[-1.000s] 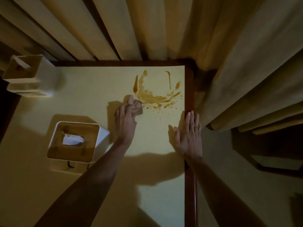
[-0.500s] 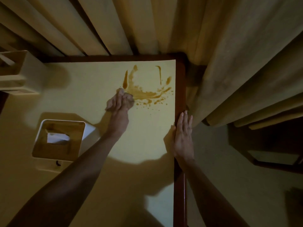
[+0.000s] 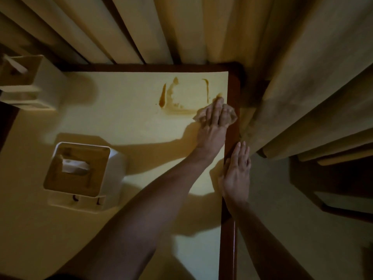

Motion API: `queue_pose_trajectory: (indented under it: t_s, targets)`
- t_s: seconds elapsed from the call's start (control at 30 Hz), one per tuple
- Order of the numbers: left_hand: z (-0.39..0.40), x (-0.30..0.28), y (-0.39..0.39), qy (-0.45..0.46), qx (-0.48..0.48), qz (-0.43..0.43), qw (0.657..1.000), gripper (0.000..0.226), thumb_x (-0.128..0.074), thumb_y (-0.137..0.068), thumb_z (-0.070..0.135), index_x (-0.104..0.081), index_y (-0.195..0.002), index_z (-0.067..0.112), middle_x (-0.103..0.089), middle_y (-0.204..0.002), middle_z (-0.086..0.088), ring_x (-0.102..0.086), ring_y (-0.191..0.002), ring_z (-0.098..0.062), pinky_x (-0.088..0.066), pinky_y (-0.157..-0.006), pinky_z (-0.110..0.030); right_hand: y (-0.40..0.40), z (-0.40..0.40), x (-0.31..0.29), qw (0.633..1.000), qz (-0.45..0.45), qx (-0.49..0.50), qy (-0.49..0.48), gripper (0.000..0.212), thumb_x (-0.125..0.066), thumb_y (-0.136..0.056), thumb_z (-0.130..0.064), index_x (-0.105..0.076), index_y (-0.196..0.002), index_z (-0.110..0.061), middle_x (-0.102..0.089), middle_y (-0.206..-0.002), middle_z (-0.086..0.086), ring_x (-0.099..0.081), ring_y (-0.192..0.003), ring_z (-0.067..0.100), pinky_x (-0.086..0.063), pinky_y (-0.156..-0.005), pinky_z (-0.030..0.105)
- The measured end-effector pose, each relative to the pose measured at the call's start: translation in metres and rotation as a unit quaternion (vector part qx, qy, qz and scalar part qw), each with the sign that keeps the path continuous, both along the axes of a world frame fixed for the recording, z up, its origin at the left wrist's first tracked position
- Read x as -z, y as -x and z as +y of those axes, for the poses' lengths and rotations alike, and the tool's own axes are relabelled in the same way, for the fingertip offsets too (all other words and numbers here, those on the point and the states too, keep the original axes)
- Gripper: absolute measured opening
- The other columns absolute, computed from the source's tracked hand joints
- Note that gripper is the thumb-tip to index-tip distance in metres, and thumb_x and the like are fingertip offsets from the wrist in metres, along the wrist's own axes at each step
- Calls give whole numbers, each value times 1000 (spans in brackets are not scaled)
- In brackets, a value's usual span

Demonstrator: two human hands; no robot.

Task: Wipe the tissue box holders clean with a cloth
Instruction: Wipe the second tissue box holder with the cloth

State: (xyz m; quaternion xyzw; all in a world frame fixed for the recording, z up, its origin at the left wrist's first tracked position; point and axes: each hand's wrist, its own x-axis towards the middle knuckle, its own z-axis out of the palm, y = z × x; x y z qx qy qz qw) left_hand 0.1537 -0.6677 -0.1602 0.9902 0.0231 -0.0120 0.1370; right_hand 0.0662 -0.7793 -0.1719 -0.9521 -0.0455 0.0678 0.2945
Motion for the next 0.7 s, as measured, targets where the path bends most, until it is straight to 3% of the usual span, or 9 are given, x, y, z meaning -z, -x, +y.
queue_pose_trajectory:
  t_s: [0.13, 0.2, 0.3, 0.4, 0.53, 0.7]
  targets:
    - [43, 5, 0, -44, -83, 1, 996, 60, -16, -88, 14, -30, -147, 6, -23, -155, -18, -27, -139, -41, -32, -107, -56, -1, 1, -1, 999, -21, -41, 24, 61, -30, -99, -19, -2, -152, -8, 5, -160, 6, 13, -146, 20, 7, -118, 38]
    - [87, 5, 1, -90, -155, -14, 984, 56, -28, -89, 11, -33, -145, 4, -26, -153, -20, -26, -138, -44, -25, -110, -59, -1, 1, -2, 998, -22, -53, 33, 60, -27, -99, -23, -3, -152, -9, 6, -160, 6, 14, -146, 21, 8, -117, 37]
    - [150, 1, 3, -124, -203, 8, 971, 59, -37, -90, 10, -23, -148, 6, -12, -157, -20, -7, -143, -44, -2, -114, -56, -2, 2, -1, 997, -26, -59, 47, 59, -21, -98, -27, -6, -152, -8, 3, -160, 7, 13, -146, 23, 7, -117, 39]
    - [179, 4, -2, -87, -208, 3, 974, 61, -38, -93, 7, -18, -151, 10, -6, -159, -14, -4, -146, -34, -8, -119, -48, -4, 4, 1, 996, -32, -55, 56, 59, -24, -98, -27, -9, -152, -7, -2, -160, 8, 9, -147, 24, 3, -118, 40]
    - [160, 13, -16, -15, -204, -47, 978, 58, -34, -92, 1, -25, -149, 12, -13, -158, -15, -5, -147, -30, -9, -119, -43, -5, 4, 2, 997, -30, -60, 50, 60, -20, -98, -30, -8, -152, -8, 0, -160, 7, 12, -146, 23, 7, -117, 38]
    - [63, 14, -59, -2, -62, -71, 996, 61, -38, -89, 2, -29, -148, 20, -16, -158, -10, -4, -146, -31, -14, -118, -48, -6, 5, 1, 998, -22, -55, 33, 58, -23, -99, -26, -6, -152, -10, 2, -160, 5, 14, -146, 20, 6, -117, 38]
